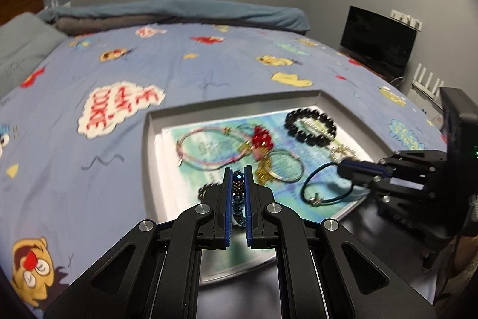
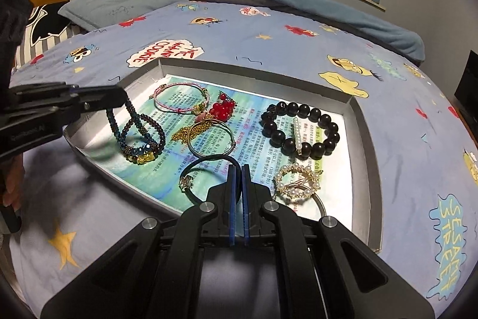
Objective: Organize jewelry
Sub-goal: 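Carry the blue bracelet and black hair tie over the gray tray, then lower both items into the tray, open both grippers and withdraw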
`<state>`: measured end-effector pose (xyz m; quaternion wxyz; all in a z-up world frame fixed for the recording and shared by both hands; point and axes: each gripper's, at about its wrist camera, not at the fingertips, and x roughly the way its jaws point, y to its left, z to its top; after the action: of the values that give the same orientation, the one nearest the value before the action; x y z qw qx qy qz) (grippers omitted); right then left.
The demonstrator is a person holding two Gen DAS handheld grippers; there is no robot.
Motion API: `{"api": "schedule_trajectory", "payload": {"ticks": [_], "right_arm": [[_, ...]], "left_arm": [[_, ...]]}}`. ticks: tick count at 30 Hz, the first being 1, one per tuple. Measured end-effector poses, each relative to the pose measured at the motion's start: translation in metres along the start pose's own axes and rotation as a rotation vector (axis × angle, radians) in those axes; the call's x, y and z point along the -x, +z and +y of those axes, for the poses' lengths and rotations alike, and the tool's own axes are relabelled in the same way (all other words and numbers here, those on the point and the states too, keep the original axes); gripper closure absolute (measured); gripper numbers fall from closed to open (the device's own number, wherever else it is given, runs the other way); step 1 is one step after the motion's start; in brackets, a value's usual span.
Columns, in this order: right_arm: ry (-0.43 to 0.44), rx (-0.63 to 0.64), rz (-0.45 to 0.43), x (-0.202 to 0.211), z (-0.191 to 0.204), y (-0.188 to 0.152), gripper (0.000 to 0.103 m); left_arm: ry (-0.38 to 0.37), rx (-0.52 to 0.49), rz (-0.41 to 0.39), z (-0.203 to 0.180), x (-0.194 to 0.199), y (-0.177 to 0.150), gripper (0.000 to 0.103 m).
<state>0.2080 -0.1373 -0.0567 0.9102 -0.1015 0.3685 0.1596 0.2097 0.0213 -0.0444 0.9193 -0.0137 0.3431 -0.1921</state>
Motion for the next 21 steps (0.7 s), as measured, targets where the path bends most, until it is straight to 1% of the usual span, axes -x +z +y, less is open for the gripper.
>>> {"api": "schedule_trajectory", "payload": {"ticks": [2,5,9,15,16,17,18,20,21], "right_arm": [[0.0,-0.002,0.003,-0.001,-0.001,0.001,0.099],[0.0,-0.006,0.003,-0.001,-0.003,0.001,0.099],[-0.002,-0.011,0.001,-0.001,-0.005,0.002,0.099],[-0.003,-0.016,0.001,0.0,-0.005,0.001,0.097],[-0.003,-0.017,0.001,0.0,-0.005,0.001,0.095],[-0.001,-0.018,-0.001,0.0,-0.005,0.001,0.085],[0.003,-0.019,-0.001,0.001,-0.006,0.001,0.077],[0.007,-0.019,-0.009,0.003,-0.005,0.0,0.077],[0.007,-0.02,-0.012,0.004,-0.005,0.001,0.076]], "left_arm": [[-0.001,0.009,0.02,0.002,-0.005,-0.004,0.095],[0.009,-0.001,0.022,0.001,-0.008,-0.007,0.095],[0.042,-0.006,0.031,0.002,-0.012,-0.008,0.095],[0.053,0.001,0.047,0.004,-0.015,-0.012,0.095],[0.056,0.002,0.049,0.005,-0.016,-0.012,0.095],[0.057,0.004,0.049,0.005,-0.016,-0.012,0.095],[0.057,0.004,0.049,0.006,-0.016,-0.011,0.095],[0.063,0.003,0.051,0.006,-0.016,-0.011,0.095],[0.068,0.003,0.051,0.006,-0.016,-0.011,0.092]]}}
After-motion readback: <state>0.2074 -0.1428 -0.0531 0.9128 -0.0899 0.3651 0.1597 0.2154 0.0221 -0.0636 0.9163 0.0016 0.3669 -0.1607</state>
